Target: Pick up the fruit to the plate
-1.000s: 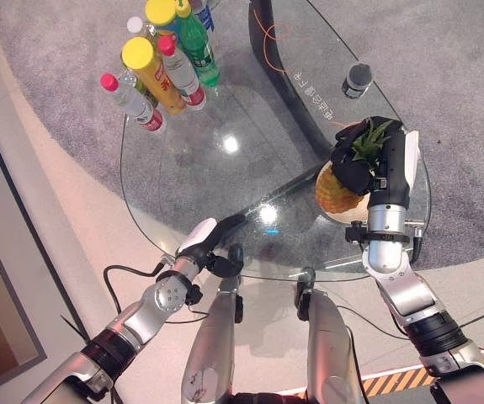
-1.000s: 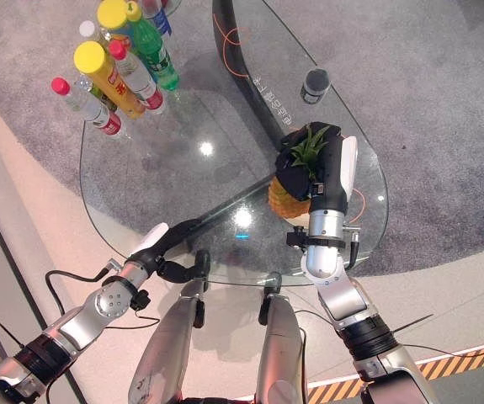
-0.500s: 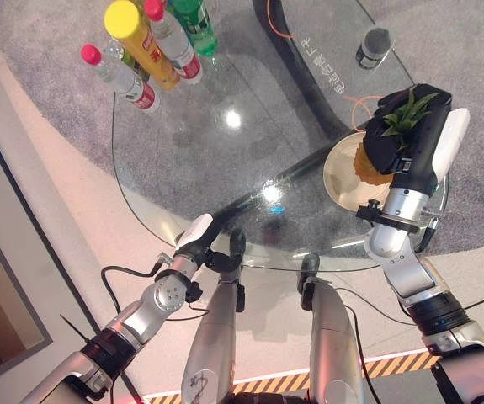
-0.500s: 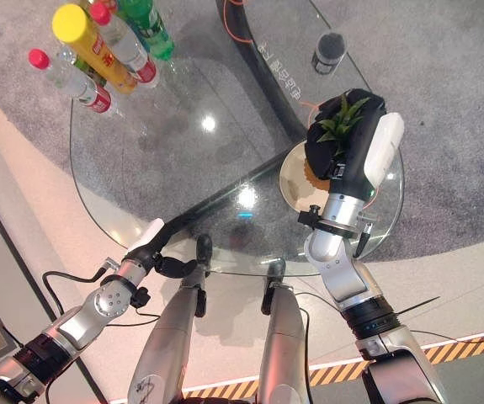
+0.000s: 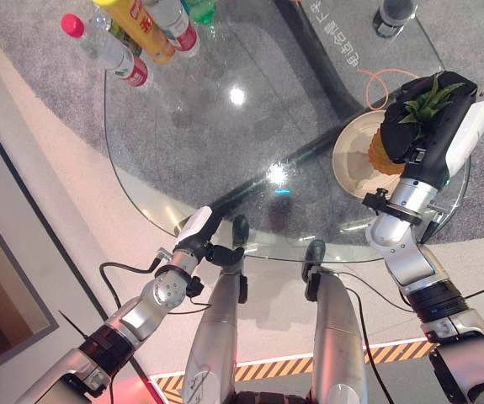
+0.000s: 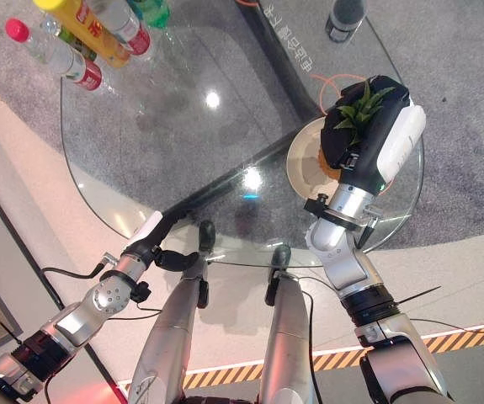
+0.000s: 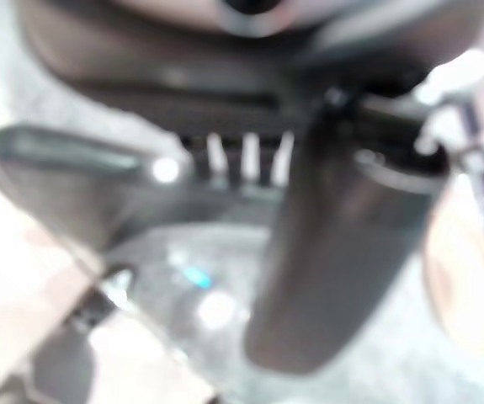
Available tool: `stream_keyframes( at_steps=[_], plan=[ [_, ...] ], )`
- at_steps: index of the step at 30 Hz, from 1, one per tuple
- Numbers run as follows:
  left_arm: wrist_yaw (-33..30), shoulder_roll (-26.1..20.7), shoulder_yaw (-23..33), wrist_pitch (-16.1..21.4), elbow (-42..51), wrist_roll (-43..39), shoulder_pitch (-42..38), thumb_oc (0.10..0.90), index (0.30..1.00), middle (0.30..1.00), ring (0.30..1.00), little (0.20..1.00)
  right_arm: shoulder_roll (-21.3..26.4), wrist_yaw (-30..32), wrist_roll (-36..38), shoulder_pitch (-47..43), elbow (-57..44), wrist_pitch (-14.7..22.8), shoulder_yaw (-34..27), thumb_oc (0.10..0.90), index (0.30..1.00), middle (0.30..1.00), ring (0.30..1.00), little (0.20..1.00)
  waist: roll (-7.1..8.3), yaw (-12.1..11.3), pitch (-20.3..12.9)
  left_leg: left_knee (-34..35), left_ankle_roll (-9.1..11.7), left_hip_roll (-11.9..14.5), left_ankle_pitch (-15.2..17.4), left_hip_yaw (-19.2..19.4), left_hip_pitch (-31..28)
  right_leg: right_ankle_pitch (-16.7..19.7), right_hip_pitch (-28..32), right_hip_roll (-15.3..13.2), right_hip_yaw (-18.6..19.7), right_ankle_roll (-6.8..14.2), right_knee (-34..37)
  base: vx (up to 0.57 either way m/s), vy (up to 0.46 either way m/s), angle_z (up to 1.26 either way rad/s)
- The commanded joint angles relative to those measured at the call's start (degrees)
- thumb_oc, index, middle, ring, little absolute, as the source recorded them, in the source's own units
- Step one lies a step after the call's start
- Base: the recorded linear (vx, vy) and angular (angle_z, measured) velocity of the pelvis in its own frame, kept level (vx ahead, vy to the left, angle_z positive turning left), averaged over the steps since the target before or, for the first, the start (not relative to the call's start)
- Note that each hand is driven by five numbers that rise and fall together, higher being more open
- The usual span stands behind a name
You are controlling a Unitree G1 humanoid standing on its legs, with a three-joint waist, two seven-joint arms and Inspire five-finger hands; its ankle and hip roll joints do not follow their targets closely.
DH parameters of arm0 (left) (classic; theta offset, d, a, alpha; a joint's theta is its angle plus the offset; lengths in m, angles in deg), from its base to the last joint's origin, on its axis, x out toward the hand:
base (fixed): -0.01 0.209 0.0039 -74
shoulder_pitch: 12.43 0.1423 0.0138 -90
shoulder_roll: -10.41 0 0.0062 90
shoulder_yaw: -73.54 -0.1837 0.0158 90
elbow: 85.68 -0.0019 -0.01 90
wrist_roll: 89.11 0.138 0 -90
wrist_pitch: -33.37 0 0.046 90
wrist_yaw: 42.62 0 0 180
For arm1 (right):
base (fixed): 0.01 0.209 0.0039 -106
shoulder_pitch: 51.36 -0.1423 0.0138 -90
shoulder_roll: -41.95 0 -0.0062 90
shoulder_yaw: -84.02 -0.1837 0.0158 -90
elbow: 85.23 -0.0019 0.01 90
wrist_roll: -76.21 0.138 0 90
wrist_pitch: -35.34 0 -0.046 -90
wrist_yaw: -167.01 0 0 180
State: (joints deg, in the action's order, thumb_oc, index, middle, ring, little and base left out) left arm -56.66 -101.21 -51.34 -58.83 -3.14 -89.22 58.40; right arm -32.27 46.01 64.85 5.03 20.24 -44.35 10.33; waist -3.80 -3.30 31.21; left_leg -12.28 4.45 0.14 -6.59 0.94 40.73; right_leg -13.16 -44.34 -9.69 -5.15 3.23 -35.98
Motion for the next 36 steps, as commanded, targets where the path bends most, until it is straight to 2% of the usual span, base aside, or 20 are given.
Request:
stream_keyframes(
  at_steps=[1, 11, 16, 18, 26, 36],
  plan=[
    [-2.4, -0.75, 1.5, 1.75, 6.38, -0.22, 0.23, 0.8, 0.9, 0.9, 0.9, 0.9, 5.31, 6.93, -4.53, -5.98, -4.12, 8.67, -2.84, 0.1, 0.3, 0.3, 0.3, 0.2, -1.53, 0.94, -1.42, -13.94, -4.53, -4.91, 10.35, 2.47, 1.94, 15.24, 1.85, 2.35, -2.75, 1.59, 14.26, 0.0, 0.0, 0.0],
    [-2.39, -1.36, 0.94, 1.23, 6.53, -1.12, -2.43, 0.8, 0.9, 0.9, 0.9, 0.9, 2.7, 7.61, -1.98, -7.26, 1.29, 14.27, -2.92, 0.1, 0.3, 0.3, 0.3, 0.2, -2.14, 0.53, -1.42, -13.37, -4.67, -5.25, 9.55, 2.31, 4.75, 15.78, -1.02, 2.74, -3.04, 1.48, 14.42, 0.0, -0.003, 0.0],
    [-2.89, -1.03, 0.03, 0.64, 6.23, -1.46, -4.16, 0.8, 0.9, 0.9, 0.9, 0.9, 1.76, 12.45, -3.98, -8.14, 4.1, 19.74, -3.11, 0.1, 0.3, 0.3, 0.3, 0.2, -2.32, 0.3, -1.42, -13.5, -4.72, -5.5, 9.41, 2.03, 5.76, 16.06, -1.91, 2.73, -3.34, 1.56, 14.51, -0.01, -0.001, 0.02],
    [-3.34, -1.14, -0.52, 0.61, 5.9, -1.78, -4.78, 0.8, 0.9, 0.9, 0.9, 0.9, 1.8, 14.05, -4.62, -8.84, 4.99, 20.71, -3.27, 0.1, 0.3, 0.3, 0.3, 0.2, -2.57, 0.18, -1.42, -13.32, -4.71, -5.59, 9.16, 2.04, 6.18, 16.15, -2.38, 2.67, -3.53, 1.6, 14.59, 0.0, 0.0, 0.0],
    [-3.45, -1.33, -1.63, 0.98, 5.5, -2.45, -5.66, 0.8, 0.9, 0.9, 0.9, 0.9, 1.4, 16.46, -7.59, -9.78, 6.29, 21.03, -3.18, 0.1, 0.3, 0.3, 0.3, 0.2, -3.45, -0.07, -1.42, -13.57, -4.8, -5.68, 9.12, 1.97, 7.21, 16.28, -3.96, 2.23, -3.45, 1.64, 13.98, 0.0, 0.0, 0.0],
    [-4.01, -1.35, -2.0, 1.34, 4.91, -2.84, -6.48, 0.8, 0.9, 0.9, 0.9, 0.9, 1.5, 17.01, -8.64, -10.26, 9.19, 19.57, -2.23, 0.1, 0.3, 0.3, 0.3, 0.2, -3.71, -0.16, -1.42, -13.34, -4.79, -5.67, 8.67, 2.09, 8.04, 16.59, -4.96, 2.17, -3.67, 1.75, 13.96, 0.0, 0.0, 0.0]
  ],
)
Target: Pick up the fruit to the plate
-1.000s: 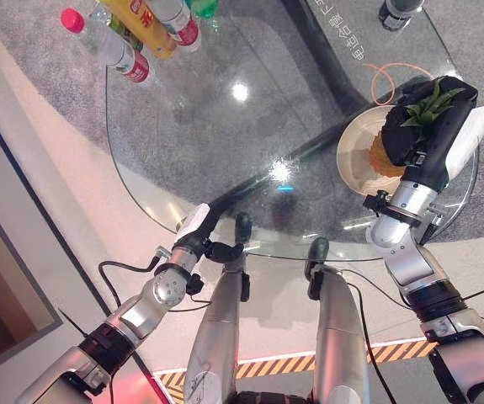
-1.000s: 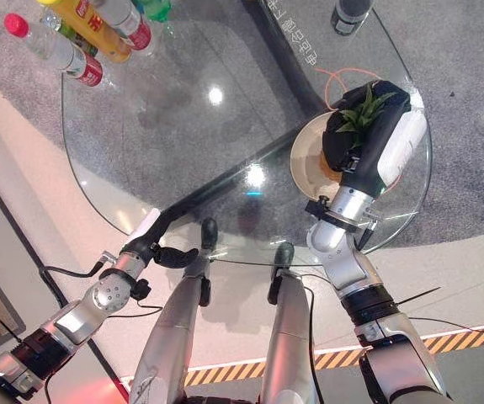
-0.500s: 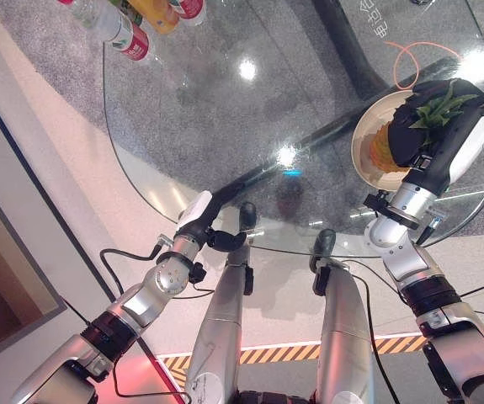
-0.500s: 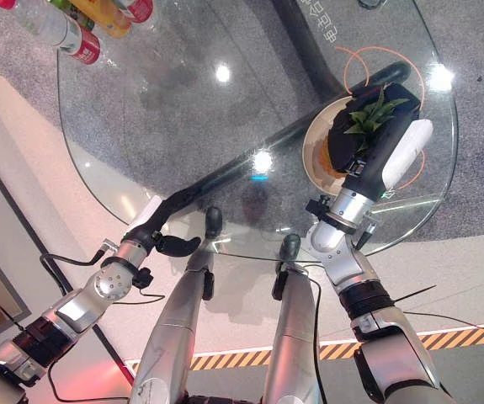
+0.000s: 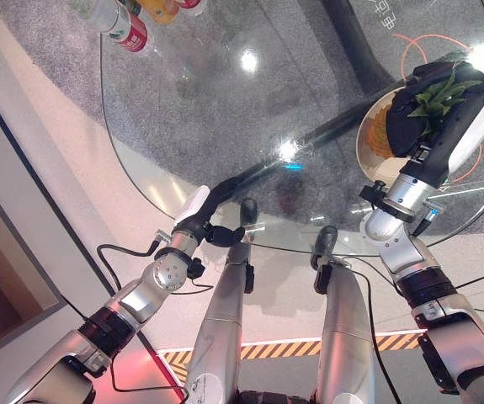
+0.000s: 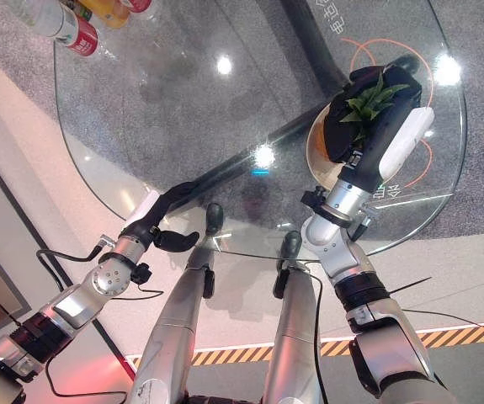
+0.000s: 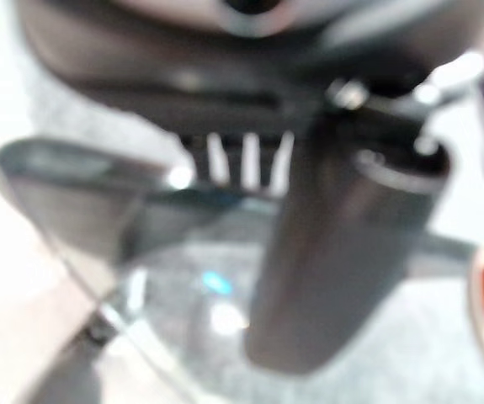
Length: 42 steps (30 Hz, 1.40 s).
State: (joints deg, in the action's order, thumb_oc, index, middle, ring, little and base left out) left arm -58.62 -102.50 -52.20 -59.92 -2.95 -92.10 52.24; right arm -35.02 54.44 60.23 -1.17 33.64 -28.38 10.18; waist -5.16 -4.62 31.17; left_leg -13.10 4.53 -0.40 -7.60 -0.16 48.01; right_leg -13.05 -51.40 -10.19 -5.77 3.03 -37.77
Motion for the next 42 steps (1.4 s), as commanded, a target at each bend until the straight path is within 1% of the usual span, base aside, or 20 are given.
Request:
stream_keyframes(
  at_steps=[1, 5, 9, 10, 11, 12, 20, 29, 38, 42],
  plan=[
    [-2.11, 0.03, -1.18, 2.51, 4.51, 0.02, -0.46, 0.8, 0.9, 0.9, 0.9, 0.9, 4.31, 8.73, -4.11, -4.22, -3.63, 3.35, -1.81, 0.1, 0.3, 0.3, 0.3, 0.2, -2.39, 1.14, -1.38, -12.5, -4.87, -5.09, 9.67, 3.22, 0.82, 16.48, 2.03, 2.65, -3.06, 1.93, 15.72, -0.01, 0.002, 0.04],
    [-2.23, -0.12, -1.55, 2.69, 4.27, 0.04, -1.18, 0.8, 0.9, 0.9, 0.9, 0.9, 4.45, 6.78, -2.19, -4.41, -0.9, 2.83, -0.68, 0.1, 0.3, 0.3, 0.3, 0.2, -2.5, 1.12, -1.38, -12.01, -4.86, -5.17, 9.39, 3.27, 0.77, 16.64, 2.06, 2.72, -3.25, 1.89, 16.05, 0.0, 0.001, 0.01],
    [-2.78, -0.22, -1.81, 2.76, 4.11, 0.24, -1.56, 0.8, 0.9, 0.9, 0.9, 0.9, 4.51, 5.68, -2.16, -4.26, -0.22, 2.71, 0.26, 0.1, 0.3, 0.3, 0.3, 0.2, -2.43, 1.18, -1.38, -11.92, -4.81, -5.21, 9.4, 3.19, 0.72, 16.69, 2.12, 2.71, -3.26, 1.89, 16.23, 0.0, 0.0, 0.0],
    [-2.87, -0.34, -1.73, 2.87, 3.98, 0.4, -1.61, 0.8, 0.9, 0.9, 0.9, 0.9, 4.61, 5.06, -1.68, -4.2, -0.04, 2.37, 0.37, 0.292, 0.465, 0.465, 0.465, 0.392, -2.37, 1.2, -1.38, -11.84, -4.8, -5.23, 9.41, 3.17, 0.65, 16.66, 2.22, 2.78, -3.28, 1.88, 16.32, 0.0, 0.0, 0.0],
    [-2.77, -0.53, -1.57, 2.84, 4.1, 0.4, -1.61, 0.8, 0.9, 0.9, 0.9, 0.9, 4.7, 4.8, -1.43, -4.17, 0.0, 1.89, 0.49, 0.622, 0.747, 0.747, 0.747, 0.722, -2.35, 1.19, -1.38, -11.72, -4.82, -5.24, 9.36, 3.19, 0.53, 16.68, 2.34, 2.79, -3.34, 1.88, 16.39, 0.0, 0.0, 0.0],
    [-2.86, -0.74, -1.27, 3.03, 4.15, 0.33, -1.61, 0.8, 0.9, 0.9, 0.9, 0.9, 4.79, 4.51, -0.66, -4.04, 0.23, 1.01, 0.96, 0.8, 0.9, 0.9, 0.9, 0.9, -2.3, 1.2, -1.38, -11.61, -4.84, -5.24, 9.3, 3.25, 0.42, 16.72, 2.49, 2.82, -3.42, 1.86, 16.51, 0.0, 0.0, 0.0],
    [-3.39, -0.78, -1.05, 2.29, 4.72, 0.73, -1.82, 0.8, 0.9, 0.9, 0.9, 0.9, 5.14, 4.33, 0.17, -3.53, 1.33, 0.48, 1.57, 0.8, 0.9, 0.9, 0.9, 0.9, -2.23, 1.28, -1.38, -11.4, -4.64, -5.02, 9.13, 3.36, 0.63, 16.69, 2.37, 2.74, -3.62, 1.84, 16.51, 0.0, 0.0, 0.0],
    [-2.45, -1.1, -0.64, 2.86, 4.24, 0.77, -1.72, 0.8, 0.9, 0.9, 0.9, 0.9, 4.95, 3.94, 0.22, -3.23, 0.76, -0.17, 1.27, 0.8, 0.9, 0.9, 0.9, 0.9, -2.14, 1.34, -1.38, -11.04, -4.71, -5.06, 9.09, 3.44, 0.29, 16.76, 2.65, 2.9, -3.53, 1.8, 16.85, 0.0, 0.0, 0.0],
    [-2.31, -1.42, 0.55, 2.11, 5.14, 1.53, -0.68, 0.8, 0.9, 0.9, 0.9, 0.9, 4.58, 5.44, -0.57, -1.41, -2.25, -0.68, 0.02, 0.8, 0.9, 0.9, 0.9, 0.9, -1.23, 1.63, -1.38, -10.26, -4.61, -4.84, 9.14, 3.72, -1.49, 16.7, 4.73, 3.2, -3.76, 1.94, 17.42, 0.0, 0.0, 0.0],
    [-1.84, -1.67, 1.7, 2.62, 5.21, 1.9, 0.23, 0.8, 0.9, 0.9, 0.9, 0.9, 4.41, 5.75, -1.44, 0.21, -4.53, -1.32, -0.95, 0.8, 0.9, 0.9, 0.9, 0.9, -0.79, 1.78, -1.38, -9.9, -4.58, -4.68, 9.2, 3.75, -2.51, 16.66, 5.87, 3.2, -3.77, 2.04, 17.81, 0.0, 0.0, 0.0]
  ],
)
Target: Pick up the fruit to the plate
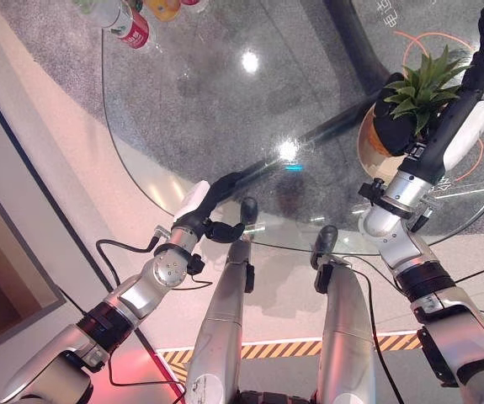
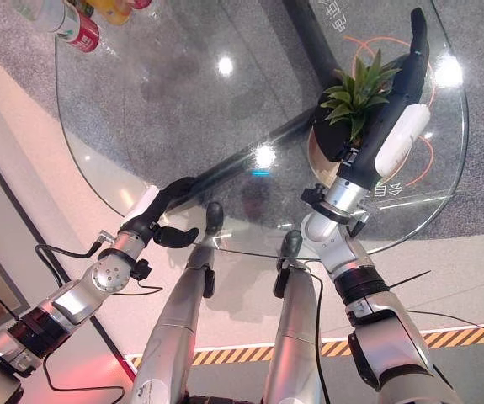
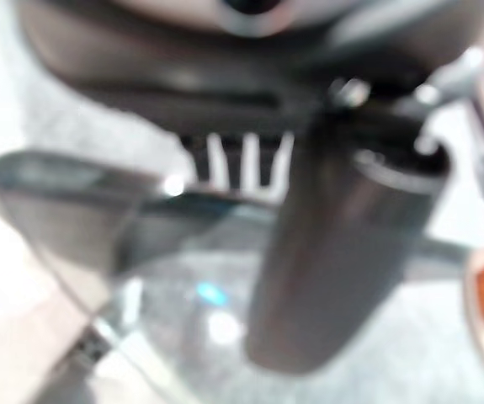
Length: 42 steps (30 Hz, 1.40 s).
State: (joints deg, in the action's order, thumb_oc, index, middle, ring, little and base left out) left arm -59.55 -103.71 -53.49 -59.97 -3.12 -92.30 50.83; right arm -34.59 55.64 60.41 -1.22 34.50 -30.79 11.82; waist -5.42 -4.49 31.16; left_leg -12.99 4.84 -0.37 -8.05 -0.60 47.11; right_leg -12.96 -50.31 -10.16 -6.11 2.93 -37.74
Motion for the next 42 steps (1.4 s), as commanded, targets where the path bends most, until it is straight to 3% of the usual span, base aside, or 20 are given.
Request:
stream_keyframes(
  at_steps=[1, 19, 29, 35, 42],
  plan=[
    [-0.84, -0.47, 3.1, 2.67, 5.46, 2.19, 1.76, 0.8, 0.9, 0.9, 0.9, 0.9, 3.95, 4.63, -1.81, 0.48, -5.65, 0.96, -2.72, 0.8, 0.9, 0.9, 0.9, 0.9, -0.47, 1.67, -1.37, -9.93, -4.88, -4.71, 9.65, 4.18, -1.8, 16.58, 4.97, 3.19, -3.44, 2.15, 17.86, 0.0, 0.0, 0.0],
    [1.01, -1.52, 7.48, 4.24, 7.69, 2.87, 6.26, 0.8, 0.9, 0.9, 0.9, 0.9, 4.59, 5.66, -7.02, 7.04, -14.02, -7.54, -4.86, 0.8, 0.9, 0.9, 0.9, 0.9, 1.44, 2.38, -1.37, -7.17, -4.73, -3.95, 9.44, 4.66, -8.31, 16.59, 11.65, 3.71, -3.15, 2.42, 20.62, 0.0, 0.001, -0.01],
    [1.56, -1.84, 9.25, 3.97, 9.03, 2.88, 7.27, 0.8, 0.9, 0.9, 0.9, 0.9, 6.06, 2.37, -10.6, 8.59, -16.92, -11.35, -3.67, 0.8, 0.9, 0.9, 0.9, 0.9, 2.46, 2.28, -1.37, -6.58, -4.81, -3.95, 9.03, 4.57, -9.68, 16.82, 13.42, 3.61, -3.52, 2.49, 21.51, 0.0, 0.0, 0.0],
    [2.24, -2.68, 10.05, 4.2, 9.71, 2.92, 7.48, 0.8, 0.9, 0.9, 0.9, 0.9, 9.47, -1.83, -18.2, 8.21, -20.45, -15.5, -0.68, 0.8, 0.9, 0.9, 0.9, 0.9, 3.16, 1.95, -1.37, -6.58, -4.87, -3.88, 9.18, 4.27, -10.81, 16.51, 14.55, 3.38, -3.93, 2.82, 21.27, 0.01, 0.0, 0.04],
    [2.69, -3.24, 11.01, 3.83, 10.39, 2.8, 8.21, 0.8, 0.9, 0.9, 0.9, 0.9, 11.91, -5.97, -20.76, 8.29, -22.86, -14.43, 1.93, 0.8, 0.9, 0.9, 0.9, 0.9, 4.11, 1.39, -1.37, -6.66, -4.86, -4.1, 9.57, 3.63, -11.87, 15.86, 15.94, 3.33, -4.59, 2.97, 21.21, 0.0, -0.01, 0.03]
  ],
)
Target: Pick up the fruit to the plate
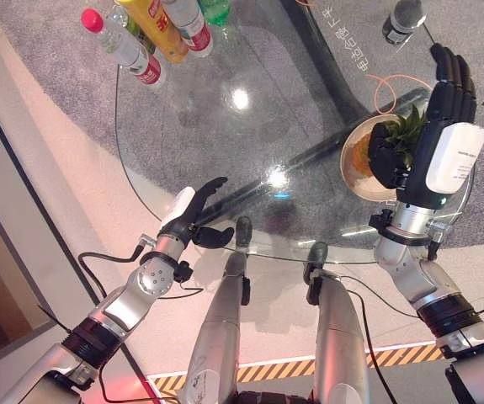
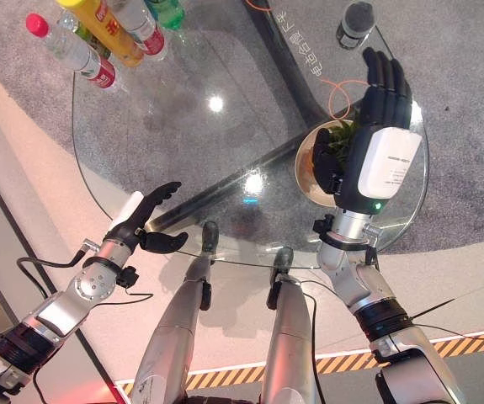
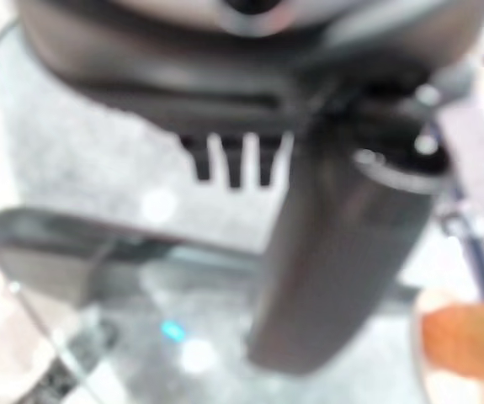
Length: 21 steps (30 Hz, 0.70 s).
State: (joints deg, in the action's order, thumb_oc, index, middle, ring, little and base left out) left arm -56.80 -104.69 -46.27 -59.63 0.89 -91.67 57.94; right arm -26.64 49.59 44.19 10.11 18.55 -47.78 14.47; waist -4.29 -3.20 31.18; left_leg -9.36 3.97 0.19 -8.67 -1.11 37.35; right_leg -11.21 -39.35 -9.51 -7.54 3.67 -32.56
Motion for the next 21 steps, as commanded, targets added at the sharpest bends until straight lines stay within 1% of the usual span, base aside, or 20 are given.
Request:
stream_keyframes(
  at_steps=[1, 2, 3, 4, 6, 9, 10, 13, 18, 21],
  plan=[
    [0.08, -2.2, 3.93, 3.54, 6.36, 2.09, 1.19, 0.8, 0.9, 0.9, 0.9, 0.9, 4.27, -0.77, -4.44, -3.2, -7.34, 3.02, -0.1, 0.8, 0.9, 0.9, 0.9, 0.9, 3.07, 0.04, -1.38, -10.12, -3.96, -4.72, 10.2, 4.05, -2.53, 14.04, 5.45, 2.69, -3.29, 2.26, 16.21, 0.0, 0.0, 0.0],
    [0.1, -2.19, 3.96, 3.54, 6.37, 2.06, 1.21, 0.8, 0.9, 0.9, 0.9, 0.9, 4.31, -1.02, -4.36, -3.22, -7.44, 3.19, 0.02, 0.8, 0.9, 0.9, 0.9, 0.9, 3.09, 0.02, -1.38, -10.06, -3.95, -4.73, 10.19, 4.03, -2.64, 14.03, 5.56, 2.69, -3.32, 2.27, 16.26, 0.0, 0.0, 0.0],
    [0.15, -2.3, 4.12, 3.6, 6.65, 1.81, 1.45, 0.8, 0.9, 0.9, 0.9, 0.9, 4.64, -2.1, -3.22, -3.06, -8.33, 4.35, 0.6, 0.8, 0.9, 0.9, 0.9, 0.9, 3.26, -0.15, -1.38, -9.86, -3.93, -4.78, 10.24, 3.83, -3.35, 13.96, 6.3, 2.65, -3.4, 2.31, 16.45, 0.0, 0.0, 0.0],
    [0.15, -2.3, 4.12, 3.6, 6.67, 1.8, 1.49, 0.8, 0.9, 0.9, 0.9, 0.9, 4.64, -2.12, -3.2, -3.03, -8.33, 4.38, 0.6, 0.8, 0.9, 0.9, 0.9, 0.9, 3.25, -0.14, -1.38, -9.82, -3.93, -4.79, 10.23, 3.82, -3.41, 13.96, 6.36, 2.64, -3.42, 2.31, 16.49, 0.0, 0.0, 0.0],
    [-0.1, -2.03, 4.22, 3.64, 6.66, 1.7, 1.62, 0.8, 0.9, 0.9, 0.9, 0.9, 4.36, -4.26, -3.17, -2.6, -9.15, 6.24, 1.06, 0.8, 0.9, 0.9, 0.9, 0.9, 3.54, -0.22, -1.38, -9.63, -3.87, -4.79, 10.35, 3.65, -4.48, 13.74, 7.43, 2.65, -3.47, 2.36, 16.58, 0.0, 0.0, 0.0],
    [-0.31, -1.83, 4.27, 3.87, 6.46, 1.59, 1.66, 0.8, 0.9, 0.9, 0.9, 0.9, 4.23, -5.72, -2.83, -2.43, -9.6, 7.31, 1.48, 0.8, 0.9, 0.9, 0.9, 0.9, 3.69, -0.25, -1.38, -9.45, -3.86, -4.81, 10.37, 3.56, -5.13, 13.66, 8.06, 2.68, -3.44, 2.39, 16.72, 0.0, 0.007, 0.03],
    [-0.34, -1.55, 4.28, 4.02, 6.23, 1.7, 1.7, 0.8, 0.9, 0.9, 0.9, 0.9, 4.03, -7.28, -2.81, -2.19, -10.06, 7.8, 2.24, 0.8, 0.9, 0.9, 0.9, 0.9, 3.91, -0.34, -1.38, -9.12, -3.8, -4.82, 10.35, 3.47, -6.08, 13.58, 9.11, 2.66, -3.46, 2.44, 17.09, 0.0, 0.012, 0.08],
    [-0.36, -1.3, 4.28, 4.17, 5.91, 1.85, 1.81, 0.8, 0.9, 0.9, 0.9, 0.9, 3.95, -9.25, -3.02, -1.85, -10.53, 8.49, 3.64, 0.8, 0.9, 0.9, 0.9, 0.9, 4.19, -0.45, -1.38, -8.19, -3.7, -4.72, 10.22, 3.32, -7.82, 13.4, 10.74, 2.76, -3.45, 2.52, 17.63, -0.01, 0.005, 0.07],
    [-0.24, -1.27, 4.23, 4.28, 5.65, 1.73, 1.94, 0.8, 0.9, 0.9, 0.9, 0.9, 4.3, -12.3, -4.17, -1.89, -10.45, 8.59, 5.84, 0.8, 0.9, 0.9, 0.9, 0.9, 4.36, -0.73, -1.38, -7.17, -3.6, -4.71, 10.06, 3.17, -9.94, 13.2, 12.96, 2.7, -3.51, 2.63, 18.37, 0.0, 0.0, 0.0],
    [0.01, -1.15, 4.04, 4.4, 5.33, 1.74, 2.38, 0.8, 0.9, 0.9, 0.9, 0.9, 4.45, -15.6, -2.39, -1.39, -9.92, 9.57, 8.14, 0.8, 0.9, 0.9, 0.9, 0.9, 4.56, -1.11, -1.38, -5.84, -3.51, -4.87, 9.95, 2.84, -12.91, 13.04, 15.89, 2.6, -3.64, 2.73, 19.42, 0.0, 0.0, 0.0]
  ],
)
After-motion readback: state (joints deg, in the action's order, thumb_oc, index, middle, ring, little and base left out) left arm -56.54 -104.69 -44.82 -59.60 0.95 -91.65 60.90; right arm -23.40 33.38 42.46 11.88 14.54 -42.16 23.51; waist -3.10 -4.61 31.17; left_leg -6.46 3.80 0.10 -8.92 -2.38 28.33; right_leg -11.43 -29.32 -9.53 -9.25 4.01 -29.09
